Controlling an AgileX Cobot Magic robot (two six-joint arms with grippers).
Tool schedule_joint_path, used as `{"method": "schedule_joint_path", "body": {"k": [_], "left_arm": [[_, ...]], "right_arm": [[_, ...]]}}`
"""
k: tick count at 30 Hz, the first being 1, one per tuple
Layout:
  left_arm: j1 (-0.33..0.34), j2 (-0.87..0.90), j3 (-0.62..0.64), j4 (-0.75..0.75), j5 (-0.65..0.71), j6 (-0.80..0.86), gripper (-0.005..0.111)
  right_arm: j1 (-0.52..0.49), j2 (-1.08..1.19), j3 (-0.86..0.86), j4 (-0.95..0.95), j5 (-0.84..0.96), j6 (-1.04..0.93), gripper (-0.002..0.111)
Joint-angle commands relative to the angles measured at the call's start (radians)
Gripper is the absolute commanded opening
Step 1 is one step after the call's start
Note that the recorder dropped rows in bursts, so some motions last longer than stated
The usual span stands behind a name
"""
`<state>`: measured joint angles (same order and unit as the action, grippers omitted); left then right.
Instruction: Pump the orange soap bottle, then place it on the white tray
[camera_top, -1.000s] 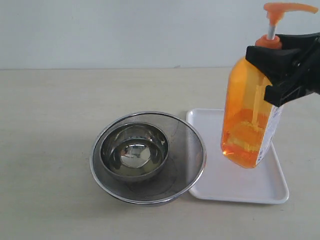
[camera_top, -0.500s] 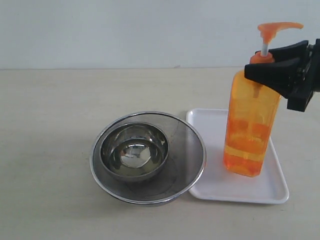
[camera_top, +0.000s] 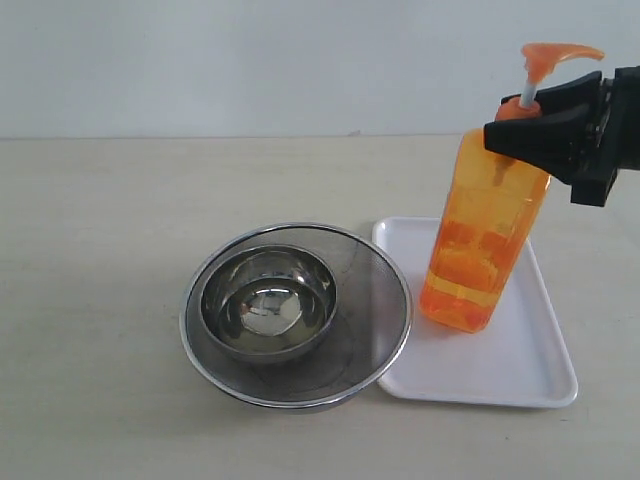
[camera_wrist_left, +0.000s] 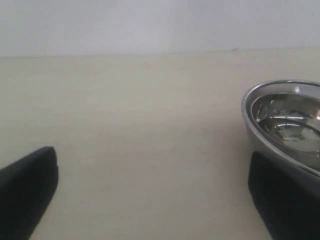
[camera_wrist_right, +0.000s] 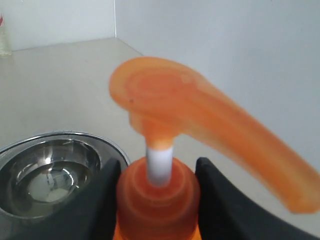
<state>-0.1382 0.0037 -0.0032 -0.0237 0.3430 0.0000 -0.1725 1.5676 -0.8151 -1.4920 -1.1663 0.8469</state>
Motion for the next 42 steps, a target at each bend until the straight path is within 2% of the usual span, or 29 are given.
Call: {"method": "schedule_joint_path", "body": {"k": [1,12,19,21,42], "left_arm": [[0.004,-0.004,0.003,-0.009,0.0,0.008,0.096],[0.004,-0.004,0.003,-0.009,0.0,0.008,0.096],[0.004,-0.004,0.003,-0.009,0.0,0.008,0.096],[0.004,-0.004,0.003,-0.009,0.0,0.008,0.096],[0.004,-0.004,0.003,-0.009,0.0,0.008,0.096]], "right_arm": [[-0.005,0.004,-0.014,0.039,-0.055,-0.014,0.0],[-0.005,0.004,-0.014,0.036,-0.055,-0.001,0.003],[-0.005,0.004,-0.014,0.032,-0.055,0.008,0.045],[-0.005,0.004,-0.014,0.032,-0.055,0.015,0.052],[-0.005,0.001,-0.014,-0.012,-0.055,0.164,0.053]]}}
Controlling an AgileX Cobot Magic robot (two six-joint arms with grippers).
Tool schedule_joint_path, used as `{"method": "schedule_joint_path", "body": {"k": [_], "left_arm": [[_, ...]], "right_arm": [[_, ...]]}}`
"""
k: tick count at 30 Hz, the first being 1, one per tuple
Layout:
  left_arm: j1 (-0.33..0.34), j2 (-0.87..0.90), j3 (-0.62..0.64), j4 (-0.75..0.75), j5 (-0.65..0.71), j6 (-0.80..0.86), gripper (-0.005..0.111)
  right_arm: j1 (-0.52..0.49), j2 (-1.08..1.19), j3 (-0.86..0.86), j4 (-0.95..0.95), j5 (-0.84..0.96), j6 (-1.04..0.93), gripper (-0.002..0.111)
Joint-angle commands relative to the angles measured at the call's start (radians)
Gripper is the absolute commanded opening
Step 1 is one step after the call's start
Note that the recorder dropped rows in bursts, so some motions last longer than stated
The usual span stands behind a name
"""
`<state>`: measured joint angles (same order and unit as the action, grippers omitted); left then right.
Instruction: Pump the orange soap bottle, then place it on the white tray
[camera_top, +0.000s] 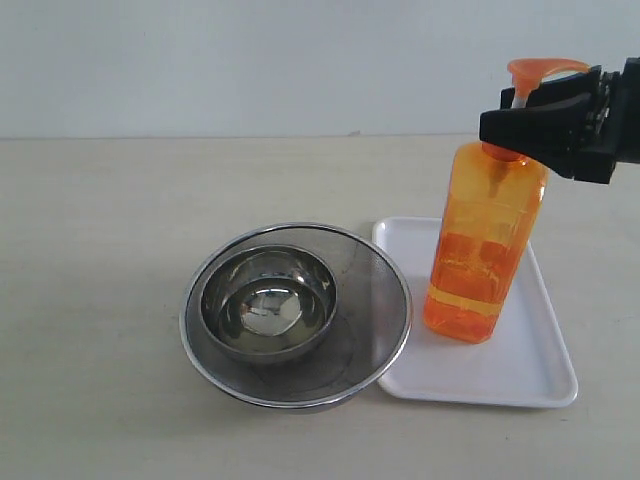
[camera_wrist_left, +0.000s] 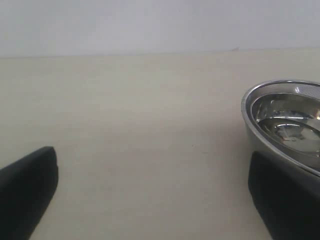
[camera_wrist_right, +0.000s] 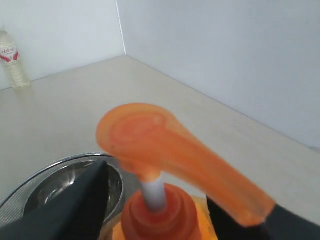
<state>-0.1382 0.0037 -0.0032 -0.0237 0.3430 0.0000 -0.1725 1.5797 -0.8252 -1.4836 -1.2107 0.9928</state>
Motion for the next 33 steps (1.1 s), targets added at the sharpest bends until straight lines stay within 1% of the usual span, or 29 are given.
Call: {"method": "schedule_joint_path", "body": {"k": [1,9,10,11,14,15,18,22,30,33], "left_arm": [[0.004,-0.004,0.003,-0.009,0.0,0.008,0.096],[0.004,-0.004,0.003,-0.009,0.0,0.008,0.096],[0.004,-0.004,0.003,-0.009,0.0,0.008,0.096],[0.004,-0.004,0.003,-0.009,0.0,0.008,0.096],[0.004,-0.004,0.003,-0.009,0.0,0.008,0.096],[0.004,-0.004,0.003,-0.009,0.0,0.008,0.096],[0.004,-0.004,0.003,-0.009,0.0,0.008,0.096],[0.004,-0.004,0.003,-0.009,0.0,0.008,0.096],[0.004,-0.004,0.003,-0.009,0.0,0.008,0.096],[0.004,-0.004,0.003,-0.009,0.0,0.008,0.096]], "right_arm": [[-0.007,-0.012,-0.004,-0.02,-0.01,0.018,0.053],[-0.007,-0.012,-0.004,-0.016,-0.01,0.034,0.053],[-0.007,-0.012,-0.004,-0.016,-0.01,0.039,0.056],[-0.007,-0.012,-0.004,-0.014,-0.01,0.041,0.061],[-0.007,-0.012,-0.004,-0.006,-0.01,0.074,0.08],[-0.007,-0.012,-0.004,-0.006,-0.01,0.075,0.084],[-0.007,-0.012,-0.004,-0.006,-0.01,0.102,0.084],[-0.007,-0.012,-0.004,-0.008,-0.01,0.126,0.078],[-0.007,-0.013,-0.004,-0.065,-0.01,0.218,0.078],[-0.009,-0.013,-0.004,-0.052,-0.01,0.228,0.078]]}}
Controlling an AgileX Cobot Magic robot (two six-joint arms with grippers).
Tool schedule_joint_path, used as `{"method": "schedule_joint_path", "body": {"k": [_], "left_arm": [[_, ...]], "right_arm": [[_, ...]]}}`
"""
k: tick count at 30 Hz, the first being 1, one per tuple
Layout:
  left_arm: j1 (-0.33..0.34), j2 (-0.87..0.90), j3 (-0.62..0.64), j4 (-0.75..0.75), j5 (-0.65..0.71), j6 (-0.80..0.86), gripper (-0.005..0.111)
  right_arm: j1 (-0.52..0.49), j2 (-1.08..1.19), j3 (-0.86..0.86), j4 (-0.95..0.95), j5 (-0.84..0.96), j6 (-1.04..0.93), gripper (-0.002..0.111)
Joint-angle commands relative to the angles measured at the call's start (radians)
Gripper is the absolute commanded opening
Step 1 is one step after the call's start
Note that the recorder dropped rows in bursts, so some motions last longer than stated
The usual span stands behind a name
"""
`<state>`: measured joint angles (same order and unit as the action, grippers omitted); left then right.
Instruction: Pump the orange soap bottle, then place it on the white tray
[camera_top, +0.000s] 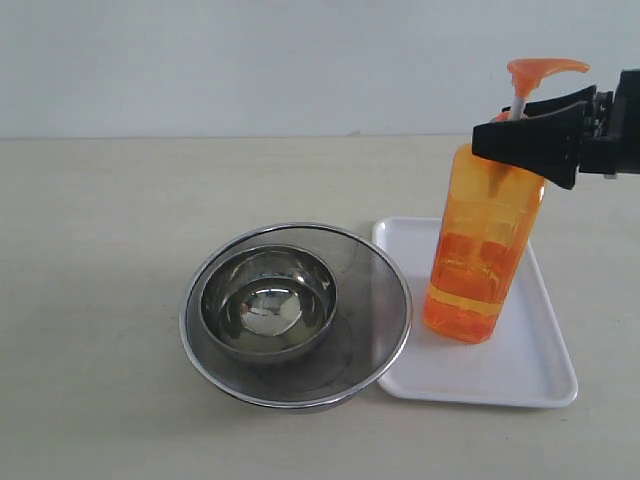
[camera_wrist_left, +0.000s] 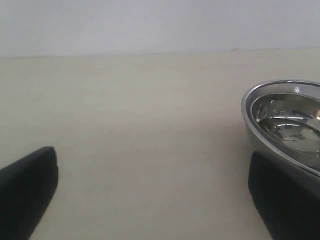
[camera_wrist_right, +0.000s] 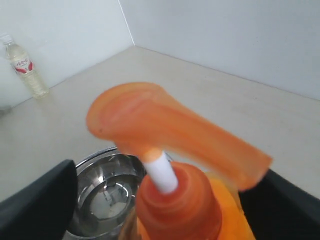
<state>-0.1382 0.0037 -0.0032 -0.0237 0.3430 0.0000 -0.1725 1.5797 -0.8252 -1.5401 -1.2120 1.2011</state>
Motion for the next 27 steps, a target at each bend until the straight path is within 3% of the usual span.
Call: {"method": "schedule_joint_path", "body": {"k": [1,12,27], "left_arm": [[0.004,-0.004,0.003,-0.009,0.0,0.008,0.096],[0.004,-0.004,0.003,-0.009,0.0,0.008,0.096],[0.004,-0.004,0.003,-0.009,0.0,0.008,0.096]], "right_arm": [[-0.015,-0.013,-0.004,0.01,-0.009,0.02,0.078],[-0.108,-0.093,0.016,-0.092,-0.009,0.165,0.078],[-0.108,-0.278,0.295,0.048,-0.009,0.068,0.078]]}}
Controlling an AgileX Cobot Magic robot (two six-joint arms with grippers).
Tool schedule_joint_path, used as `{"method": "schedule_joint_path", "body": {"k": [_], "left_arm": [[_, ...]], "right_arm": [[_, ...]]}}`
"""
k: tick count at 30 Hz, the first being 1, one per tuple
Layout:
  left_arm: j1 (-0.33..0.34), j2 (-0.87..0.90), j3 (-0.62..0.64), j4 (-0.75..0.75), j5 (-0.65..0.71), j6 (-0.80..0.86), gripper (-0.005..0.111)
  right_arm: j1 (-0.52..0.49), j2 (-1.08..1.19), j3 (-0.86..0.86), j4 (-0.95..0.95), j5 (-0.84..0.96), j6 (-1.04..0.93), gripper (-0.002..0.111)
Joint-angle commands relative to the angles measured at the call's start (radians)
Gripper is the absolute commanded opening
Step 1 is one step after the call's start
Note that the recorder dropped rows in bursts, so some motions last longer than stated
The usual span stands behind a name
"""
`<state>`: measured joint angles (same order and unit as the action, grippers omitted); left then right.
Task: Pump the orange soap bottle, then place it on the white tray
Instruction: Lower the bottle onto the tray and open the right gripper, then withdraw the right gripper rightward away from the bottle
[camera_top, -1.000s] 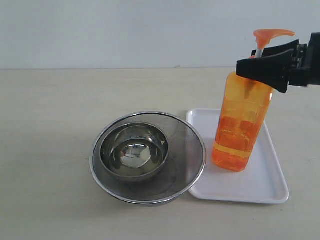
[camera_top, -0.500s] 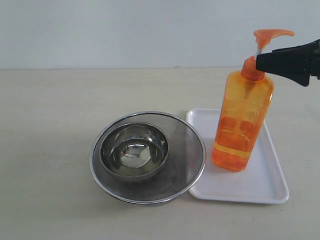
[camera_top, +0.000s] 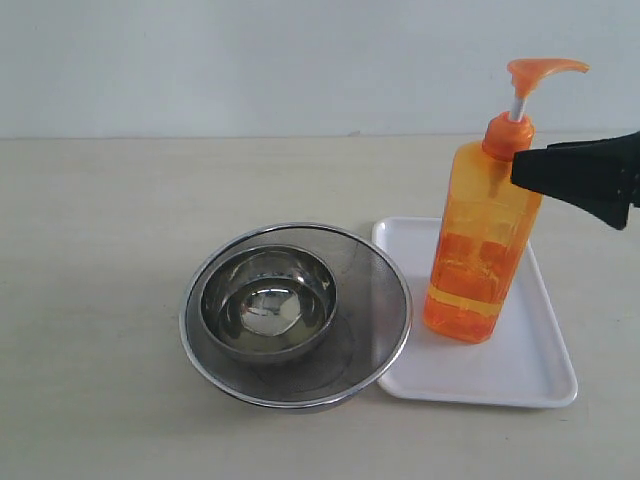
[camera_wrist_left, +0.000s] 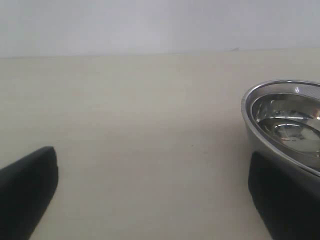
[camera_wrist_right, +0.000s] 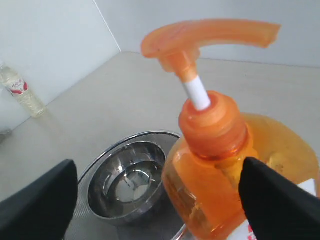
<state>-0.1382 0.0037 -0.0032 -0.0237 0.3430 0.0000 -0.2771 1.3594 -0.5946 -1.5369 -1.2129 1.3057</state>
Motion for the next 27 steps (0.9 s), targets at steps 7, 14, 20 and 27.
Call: {"method": "schedule_joint_path", "body": {"k": [7,14,20,27], "left_arm": [[0.004,-0.004,0.003,-0.009,0.0,0.008,0.096],[0.004,-0.004,0.003,-0.009,0.0,0.008,0.096],[0.004,-0.004,0.003,-0.009,0.0,0.008,0.096],[0.004,-0.004,0.003,-0.009,0.0,0.008,0.096]], "right_arm": [[-0.003,-0.196,0.196,0.075,-0.008,-0.07,0.078],[-0.003,-0.367,0.334,0.146,0.014,-0.106,0.078],[-0.003,-0.495,0.376,0.189,0.122,-0.067,0.078],[-0.003,-0.533,0.376,0.231,0.278,0.058,0.053]]}}
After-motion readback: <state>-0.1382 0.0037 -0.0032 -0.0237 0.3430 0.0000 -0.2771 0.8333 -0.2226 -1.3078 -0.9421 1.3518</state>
